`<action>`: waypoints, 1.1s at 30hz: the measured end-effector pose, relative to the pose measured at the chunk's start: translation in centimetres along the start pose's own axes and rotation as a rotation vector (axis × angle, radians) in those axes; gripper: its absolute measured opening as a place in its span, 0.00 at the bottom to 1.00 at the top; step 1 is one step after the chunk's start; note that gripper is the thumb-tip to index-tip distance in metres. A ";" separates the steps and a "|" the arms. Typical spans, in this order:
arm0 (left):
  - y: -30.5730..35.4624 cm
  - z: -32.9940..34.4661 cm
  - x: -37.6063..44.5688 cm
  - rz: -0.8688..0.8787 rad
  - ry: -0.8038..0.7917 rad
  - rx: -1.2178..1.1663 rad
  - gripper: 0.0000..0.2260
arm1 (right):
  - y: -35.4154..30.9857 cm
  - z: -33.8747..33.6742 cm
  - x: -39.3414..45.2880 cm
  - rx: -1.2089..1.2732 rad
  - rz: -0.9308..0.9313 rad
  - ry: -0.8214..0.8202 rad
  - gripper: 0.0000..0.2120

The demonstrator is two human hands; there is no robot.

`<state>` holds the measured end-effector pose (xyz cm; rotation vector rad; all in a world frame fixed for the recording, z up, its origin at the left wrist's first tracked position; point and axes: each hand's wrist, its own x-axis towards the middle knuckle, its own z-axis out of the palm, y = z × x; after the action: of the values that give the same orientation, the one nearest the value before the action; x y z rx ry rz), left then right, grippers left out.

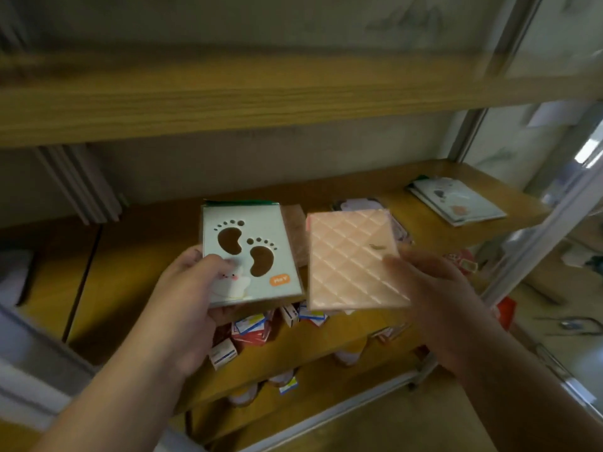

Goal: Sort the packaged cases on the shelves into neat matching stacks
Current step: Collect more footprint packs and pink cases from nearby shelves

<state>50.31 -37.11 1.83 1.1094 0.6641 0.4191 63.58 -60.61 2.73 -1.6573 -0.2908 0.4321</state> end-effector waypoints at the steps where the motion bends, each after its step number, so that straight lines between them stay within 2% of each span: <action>1: 0.3 -0.2 0.4 0.021 0.012 0.014 0.09 | -0.2 0.5 1.4 -0.079 -0.023 -0.016 0.09; 5: 0.6 -1.6 0.9 0.078 0.062 0.009 0.08 | -0.7 2.9 7.7 -0.263 -0.079 -0.068 0.09; 8: 0.2 -1.8 0.9 0.074 0.068 -0.005 0.16 | -1.1 5.3 11.3 -0.276 -0.120 -0.180 0.12; 11: 0.2 -1.5 0.7 0.085 0.139 -0.031 0.19 | -0.8 7.3 13.8 -0.338 -0.158 -0.271 0.12; 15: 0.0 -0.5 0.1 0.086 0.246 -0.061 0.23 | -0.5 8.8 15.2 -0.697 -0.279 -0.256 0.09; 18: -0.3 1.5 -0.3 0.106 0.278 -0.063 0.23 | -0.9 8.6 15.2 -0.977 -0.436 -0.238 0.16; 20: -0.5 3.0 -0.4 0.103 0.294 -0.072 0.21 | -1.3 7.4 15.3 -0.995 -0.528 -0.238 0.21; 26: -1.4 8.1 0.6 0.087 0.309 -0.056 0.16 | -1.2 -0.4 15.9 -0.805 -0.629 -0.271 0.23; 33: -3.3 17.2 3.9 0.078 0.290 -0.019 0.09 | -0.8 -13.0 17.5 -0.935 -0.662 -0.059 0.23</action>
<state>64.77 -47.69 2.65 1.0687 0.8710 0.6597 85.07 -64.57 2.80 -2.2885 -1.1753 -0.2116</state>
